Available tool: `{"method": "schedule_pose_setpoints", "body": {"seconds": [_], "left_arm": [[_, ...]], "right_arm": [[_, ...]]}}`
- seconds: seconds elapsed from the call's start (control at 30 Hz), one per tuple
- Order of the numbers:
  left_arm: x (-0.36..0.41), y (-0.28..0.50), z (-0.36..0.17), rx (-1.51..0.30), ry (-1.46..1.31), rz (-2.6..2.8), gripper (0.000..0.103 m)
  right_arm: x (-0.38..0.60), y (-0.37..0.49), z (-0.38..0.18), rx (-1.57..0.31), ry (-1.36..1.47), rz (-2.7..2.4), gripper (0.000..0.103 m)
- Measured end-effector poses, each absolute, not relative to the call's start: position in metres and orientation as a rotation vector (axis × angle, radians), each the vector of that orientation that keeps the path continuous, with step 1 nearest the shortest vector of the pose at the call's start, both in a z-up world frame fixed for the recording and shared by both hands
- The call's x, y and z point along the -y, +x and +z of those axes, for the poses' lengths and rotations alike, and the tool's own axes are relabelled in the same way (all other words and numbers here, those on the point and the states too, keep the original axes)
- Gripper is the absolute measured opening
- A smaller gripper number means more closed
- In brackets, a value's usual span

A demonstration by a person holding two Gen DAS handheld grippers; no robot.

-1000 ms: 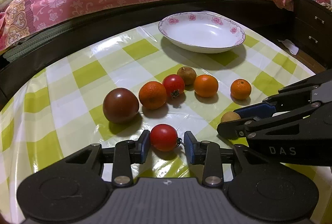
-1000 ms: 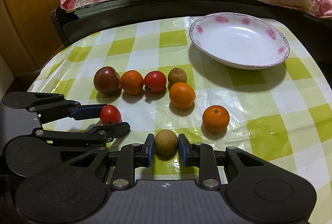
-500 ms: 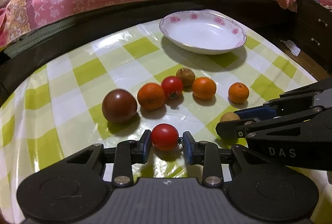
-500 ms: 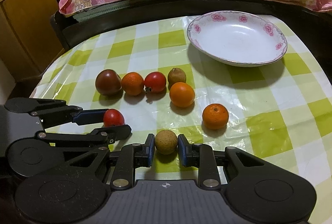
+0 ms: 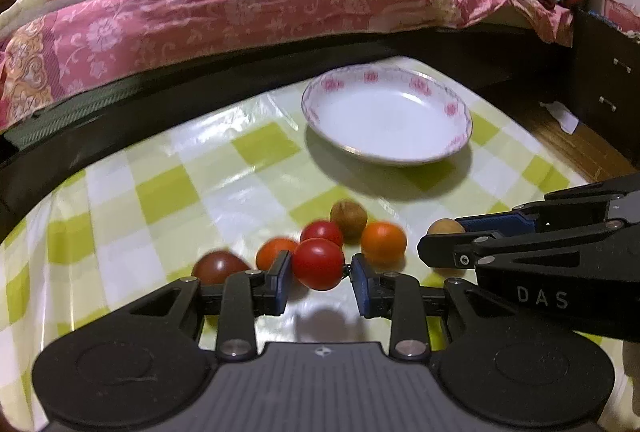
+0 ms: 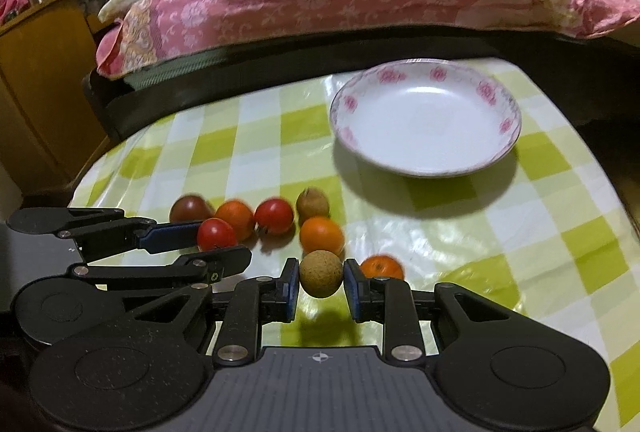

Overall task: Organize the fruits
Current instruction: 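Carry both fruits to the white plate while the left gripper releases the cherry tomato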

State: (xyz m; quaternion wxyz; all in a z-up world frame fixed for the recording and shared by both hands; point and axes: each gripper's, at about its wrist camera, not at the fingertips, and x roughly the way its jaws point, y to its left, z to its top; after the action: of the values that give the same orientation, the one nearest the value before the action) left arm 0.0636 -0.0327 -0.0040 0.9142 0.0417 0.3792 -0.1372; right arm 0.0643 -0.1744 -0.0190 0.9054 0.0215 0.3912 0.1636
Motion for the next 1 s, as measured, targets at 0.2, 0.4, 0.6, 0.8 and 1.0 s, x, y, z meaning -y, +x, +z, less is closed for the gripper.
{"method": "schedule_pose_setpoints", "body": {"seconds": [0.2, 0.4, 0.6, 0.8, 1.0], "left_arm": [[0.046, 0.088, 0.007, -0.746, 0.099, -0.291, 0.039], [0.060, 0.121, 0.010, -0.727, 0.113, -0.302, 0.039], [0.074, 0.152, 0.007, -0.714, 0.137, -0.315, 0.039], [0.080, 0.170, -0.004, -0.722, 0.159, -0.321, 0.039], [0.083, 0.176, -0.012, -0.729, 0.174, -0.325, 0.039]], "right_arm": [[0.184, 0.081, -0.007, -0.772, 0.063, 0.292, 0.022], [0.199, 0.109, -0.002, -0.744, 0.079, 0.256, 0.022], [0.209, 0.141, -0.005, -0.741, 0.079, 0.231, 0.022], [0.213, 0.161, -0.012, -0.754, 0.071, 0.216, 0.022], [0.212, 0.170, -0.018, -0.768, 0.056, 0.213, 0.023]]}}
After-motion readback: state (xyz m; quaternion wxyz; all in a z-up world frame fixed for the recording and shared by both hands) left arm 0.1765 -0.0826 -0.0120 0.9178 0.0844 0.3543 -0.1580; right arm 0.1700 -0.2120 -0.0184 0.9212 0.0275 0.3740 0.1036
